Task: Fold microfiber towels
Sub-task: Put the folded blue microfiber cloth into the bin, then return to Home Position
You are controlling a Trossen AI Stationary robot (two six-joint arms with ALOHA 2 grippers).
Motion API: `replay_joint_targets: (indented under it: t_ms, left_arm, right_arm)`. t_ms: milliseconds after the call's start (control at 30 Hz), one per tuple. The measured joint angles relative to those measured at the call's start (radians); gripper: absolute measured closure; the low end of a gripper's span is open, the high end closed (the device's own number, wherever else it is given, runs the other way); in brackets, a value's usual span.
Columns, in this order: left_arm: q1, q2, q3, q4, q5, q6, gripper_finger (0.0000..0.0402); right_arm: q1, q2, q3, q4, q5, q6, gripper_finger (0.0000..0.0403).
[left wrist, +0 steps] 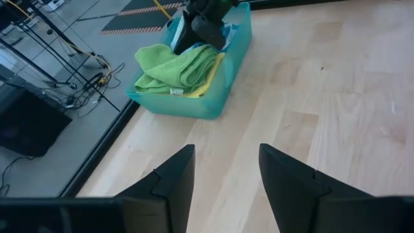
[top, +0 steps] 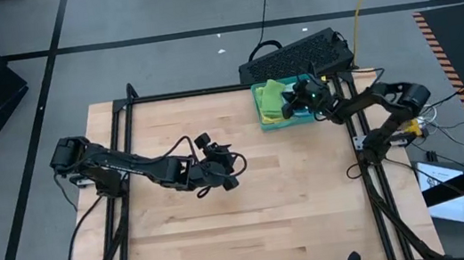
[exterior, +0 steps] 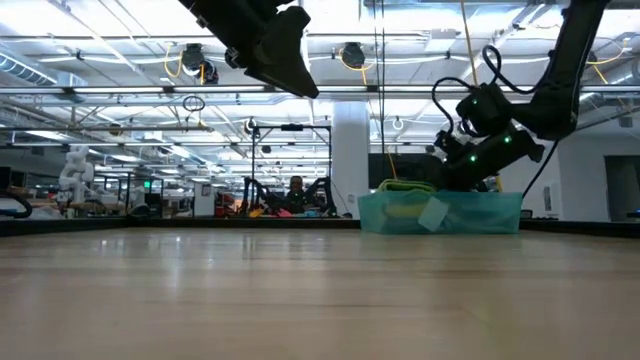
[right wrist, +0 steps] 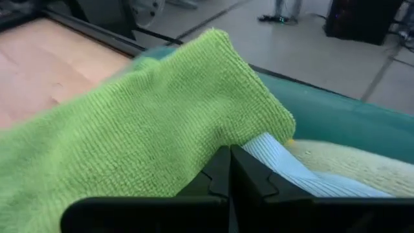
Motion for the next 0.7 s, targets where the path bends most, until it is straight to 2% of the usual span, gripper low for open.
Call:
replay_joint_targets:
  t_ms: [100,267,500,700]
  left_arm:
    - [0.000,0.000,0.000,0.000,0.000,-0.002,0.0227]
    - [0.000,0.000,0.000,0.001,-0.001,-0.008,0.0227]
    - [0.019,-0.018,0.000,-0.024,-0.001,-0.031,0.0227]
    - [0.032,-0.108,0.001,-0.112,-0.024,-0.069,0.0227]
  right_arm:
    - [0.001,-0.010,-0.001,0.024,-0.021,-0.001,0.0402]
    - [0.015,-0.138,-0.001,-0.067,-0.020,-0.024,0.0402]
    - [0.042,-0.413,-0.001,-0.371,-0.017,-0.050,0.0401]
    - [0.151,-0.684,-0.001,-0.663,-0.071,-0.167,0.0401]
